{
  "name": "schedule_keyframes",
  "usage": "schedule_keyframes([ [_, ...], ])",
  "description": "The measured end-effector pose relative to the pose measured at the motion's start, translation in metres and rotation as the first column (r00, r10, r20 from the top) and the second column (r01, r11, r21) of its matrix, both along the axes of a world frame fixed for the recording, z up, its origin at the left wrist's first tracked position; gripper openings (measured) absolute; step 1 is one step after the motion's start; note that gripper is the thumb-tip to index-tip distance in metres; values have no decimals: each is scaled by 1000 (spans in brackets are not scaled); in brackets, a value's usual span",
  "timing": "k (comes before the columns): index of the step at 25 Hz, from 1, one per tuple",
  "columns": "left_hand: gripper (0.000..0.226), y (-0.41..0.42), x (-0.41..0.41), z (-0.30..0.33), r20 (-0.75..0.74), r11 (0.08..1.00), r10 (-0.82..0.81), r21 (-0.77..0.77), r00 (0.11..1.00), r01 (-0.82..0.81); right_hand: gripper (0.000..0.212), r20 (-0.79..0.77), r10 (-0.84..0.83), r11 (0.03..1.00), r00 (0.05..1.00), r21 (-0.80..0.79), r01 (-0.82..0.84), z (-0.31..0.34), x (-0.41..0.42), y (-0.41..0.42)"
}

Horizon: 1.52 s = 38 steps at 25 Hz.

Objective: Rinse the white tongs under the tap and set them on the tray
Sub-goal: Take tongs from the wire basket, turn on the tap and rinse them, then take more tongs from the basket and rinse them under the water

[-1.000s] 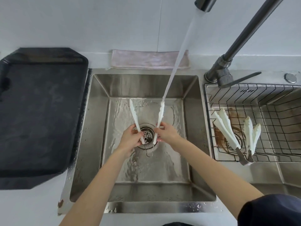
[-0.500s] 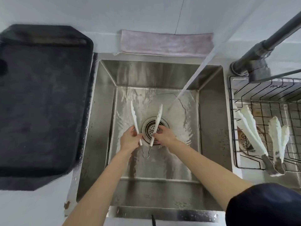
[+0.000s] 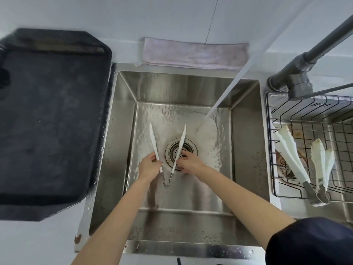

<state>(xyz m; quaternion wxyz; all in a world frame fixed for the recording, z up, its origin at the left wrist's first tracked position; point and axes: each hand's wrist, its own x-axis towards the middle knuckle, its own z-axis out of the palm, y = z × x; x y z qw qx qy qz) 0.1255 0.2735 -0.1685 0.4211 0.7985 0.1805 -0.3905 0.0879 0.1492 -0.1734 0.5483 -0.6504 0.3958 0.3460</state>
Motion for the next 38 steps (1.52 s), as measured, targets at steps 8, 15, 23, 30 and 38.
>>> schedule_keyframes([
  [8,46,-11,-7,44,107,911,-388,195,915,364,49,144,212,960,967,-218,-178,52,-17,-13],
  [15,53,-36,-24,95,228,678,-731,349,643,647,54,239,345,864,908,-460,-207,98,-53,-45],
  [23,53,-105,-58,134,372,543,-838,489,399,683,60,380,358,777,853,-627,-47,140,-108,-115],
  [30,42,-193,-110,144,464,585,-797,432,387,686,56,377,211,766,902,-637,86,144,-160,-197],
  [38,42,-243,-143,120,348,596,-801,403,486,694,50,156,133,795,979,-606,-12,118,-179,-247],
])
